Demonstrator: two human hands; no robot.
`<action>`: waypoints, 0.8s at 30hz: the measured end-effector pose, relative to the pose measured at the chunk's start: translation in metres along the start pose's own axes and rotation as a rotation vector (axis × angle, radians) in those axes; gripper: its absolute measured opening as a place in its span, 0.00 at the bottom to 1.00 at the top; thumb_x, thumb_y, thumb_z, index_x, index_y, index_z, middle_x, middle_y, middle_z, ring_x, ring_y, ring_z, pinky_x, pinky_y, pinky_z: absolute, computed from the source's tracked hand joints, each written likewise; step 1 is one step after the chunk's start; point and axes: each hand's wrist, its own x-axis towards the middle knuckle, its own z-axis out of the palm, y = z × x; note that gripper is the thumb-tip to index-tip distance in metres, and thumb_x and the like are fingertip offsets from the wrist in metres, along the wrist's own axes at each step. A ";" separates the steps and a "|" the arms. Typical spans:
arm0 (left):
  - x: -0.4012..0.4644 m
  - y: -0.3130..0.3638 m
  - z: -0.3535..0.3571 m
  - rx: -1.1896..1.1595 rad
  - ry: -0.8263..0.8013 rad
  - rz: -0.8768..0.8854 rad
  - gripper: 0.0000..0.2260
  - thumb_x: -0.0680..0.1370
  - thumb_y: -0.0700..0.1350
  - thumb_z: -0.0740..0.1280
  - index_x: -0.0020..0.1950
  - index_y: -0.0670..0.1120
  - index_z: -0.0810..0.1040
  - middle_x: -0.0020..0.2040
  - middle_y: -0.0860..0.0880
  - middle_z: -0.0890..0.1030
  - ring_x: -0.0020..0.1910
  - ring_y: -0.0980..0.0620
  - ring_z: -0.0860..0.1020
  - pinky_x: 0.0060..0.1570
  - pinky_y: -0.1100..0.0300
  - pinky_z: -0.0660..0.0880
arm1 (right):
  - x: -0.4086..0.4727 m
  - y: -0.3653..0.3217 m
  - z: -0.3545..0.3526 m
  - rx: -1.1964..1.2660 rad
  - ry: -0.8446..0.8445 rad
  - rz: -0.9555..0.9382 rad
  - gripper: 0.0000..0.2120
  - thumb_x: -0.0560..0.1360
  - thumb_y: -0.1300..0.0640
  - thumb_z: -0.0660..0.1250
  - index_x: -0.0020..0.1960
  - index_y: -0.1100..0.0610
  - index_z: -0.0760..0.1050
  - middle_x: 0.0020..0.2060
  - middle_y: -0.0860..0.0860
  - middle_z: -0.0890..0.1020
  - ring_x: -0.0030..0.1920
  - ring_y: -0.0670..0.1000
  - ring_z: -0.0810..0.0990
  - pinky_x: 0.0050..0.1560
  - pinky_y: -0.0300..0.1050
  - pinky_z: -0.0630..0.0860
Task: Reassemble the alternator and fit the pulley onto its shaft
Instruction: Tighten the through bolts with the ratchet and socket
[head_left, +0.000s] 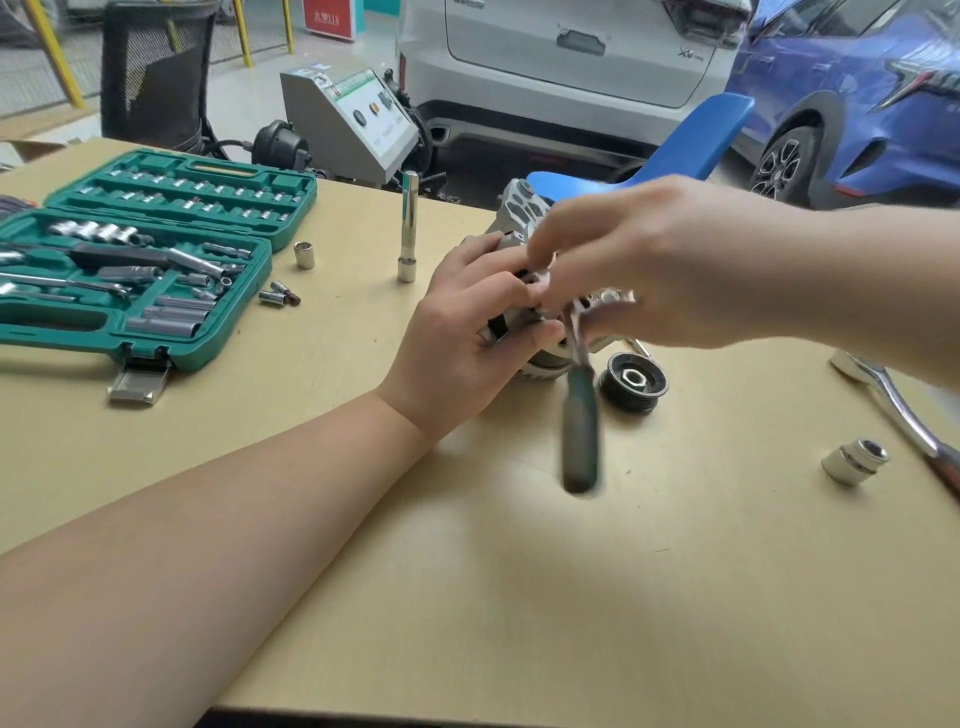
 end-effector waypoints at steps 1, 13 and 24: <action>0.000 0.000 -0.001 -0.003 -0.008 0.003 0.07 0.77 0.37 0.80 0.48 0.35 0.84 0.62 0.40 0.85 0.66 0.38 0.78 0.71 0.35 0.72 | -0.005 0.002 0.003 -0.114 0.019 -0.122 0.04 0.79 0.59 0.72 0.52 0.58 0.83 0.53 0.56 0.82 0.46 0.60 0.79 0.45 0.56 0.80; 0.000 0.001 0.000 0.029 0.000 -0.049 0.11 0.77 0.41 0.81 0.56 0.39 0.85 0.60 0.50 0.85 0.63 0.43 0.79 0.69 0.43 0.75 | 0.006 -0.017 0.018 0.117 0.223 0.354 0.11 0.77 0.48 0.72 0.51 0.56 0.84 0.41 0.51 0.80 0.44 0.59 0.78 0.46 0.51 0.76; -0.002 -0.001 -0.001 0.010 -0.006 -0.029 0.09 0.77 0.40 0.80 0.51 0.36 0.85 0.61 0.44 0.85 0.69 0.34 0.77 0.72 0.38 0.72 | 0.022 -0.012 0.006 0.237 0.127 0.596 0.17 0.75 0.40 0.70 0.41 0.54 0.80 0.31 0.49 0.80 0.36 0.55 0.78 0.40 0.50 0.78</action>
